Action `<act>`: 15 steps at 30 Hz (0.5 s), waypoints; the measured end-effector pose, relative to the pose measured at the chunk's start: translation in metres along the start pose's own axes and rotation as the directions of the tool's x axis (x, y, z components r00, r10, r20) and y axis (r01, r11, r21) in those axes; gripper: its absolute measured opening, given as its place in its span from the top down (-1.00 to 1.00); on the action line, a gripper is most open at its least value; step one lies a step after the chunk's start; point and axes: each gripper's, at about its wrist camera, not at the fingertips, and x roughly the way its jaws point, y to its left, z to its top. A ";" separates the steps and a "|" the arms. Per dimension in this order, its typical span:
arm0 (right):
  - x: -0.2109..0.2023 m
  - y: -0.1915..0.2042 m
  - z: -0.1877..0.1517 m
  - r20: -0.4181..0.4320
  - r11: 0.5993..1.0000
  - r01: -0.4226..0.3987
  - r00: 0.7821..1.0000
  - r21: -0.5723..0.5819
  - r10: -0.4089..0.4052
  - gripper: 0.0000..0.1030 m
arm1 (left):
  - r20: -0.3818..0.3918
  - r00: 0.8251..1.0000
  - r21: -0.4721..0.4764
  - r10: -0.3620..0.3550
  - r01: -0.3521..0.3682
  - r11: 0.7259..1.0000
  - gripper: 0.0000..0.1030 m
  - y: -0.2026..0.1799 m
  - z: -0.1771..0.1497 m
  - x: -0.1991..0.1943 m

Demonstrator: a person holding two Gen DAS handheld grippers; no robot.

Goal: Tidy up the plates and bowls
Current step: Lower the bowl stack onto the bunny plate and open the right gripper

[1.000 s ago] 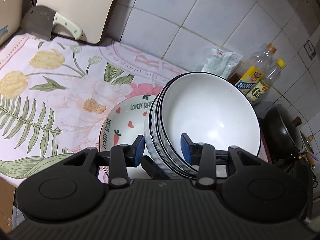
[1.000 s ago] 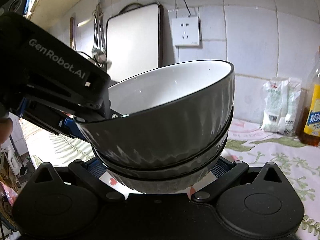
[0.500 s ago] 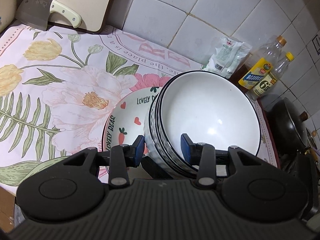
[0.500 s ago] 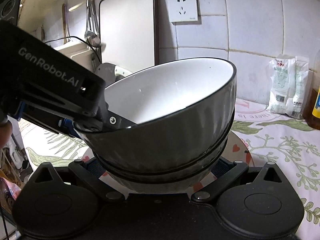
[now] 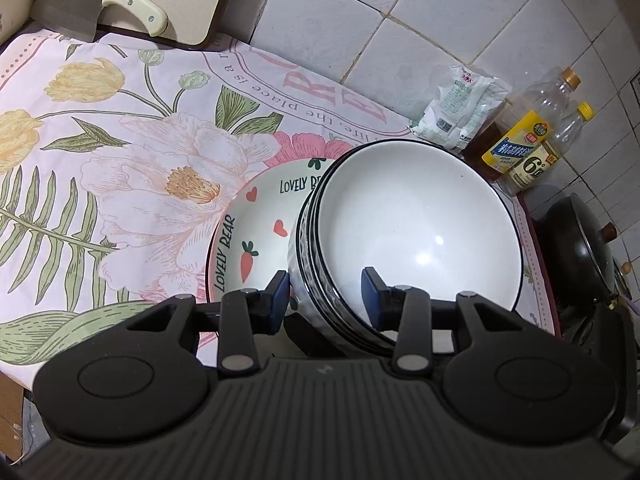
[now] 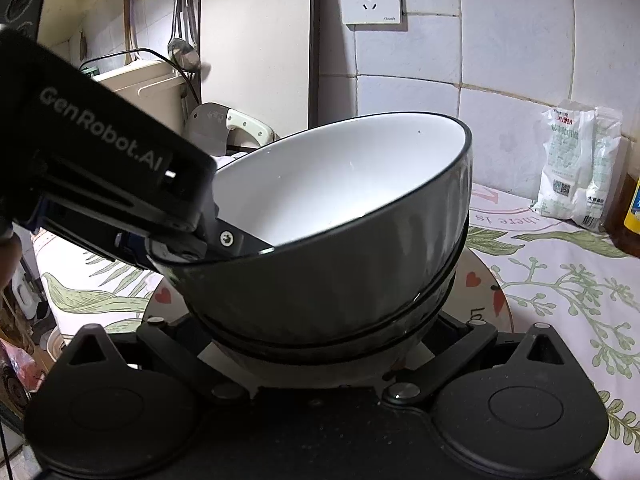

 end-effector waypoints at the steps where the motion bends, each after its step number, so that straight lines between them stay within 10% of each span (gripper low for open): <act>1: 0.001 -0.002 0.000 -0.008 1.000 -0.010 1.000 0.012 0.010 -1.00 | -0.001 1.000 -0.001 0.003 -0.003 1.000 0.27 0.000 0.000 0.000; 15: -0.041 0.007 -0.007 0.005 0.998 0.066 0.998 0.018 -0.067 -1.00 | -0.004 0.997 0.066 0.074 -0.074 0.995 0.13 -0.012 0.001 -0.007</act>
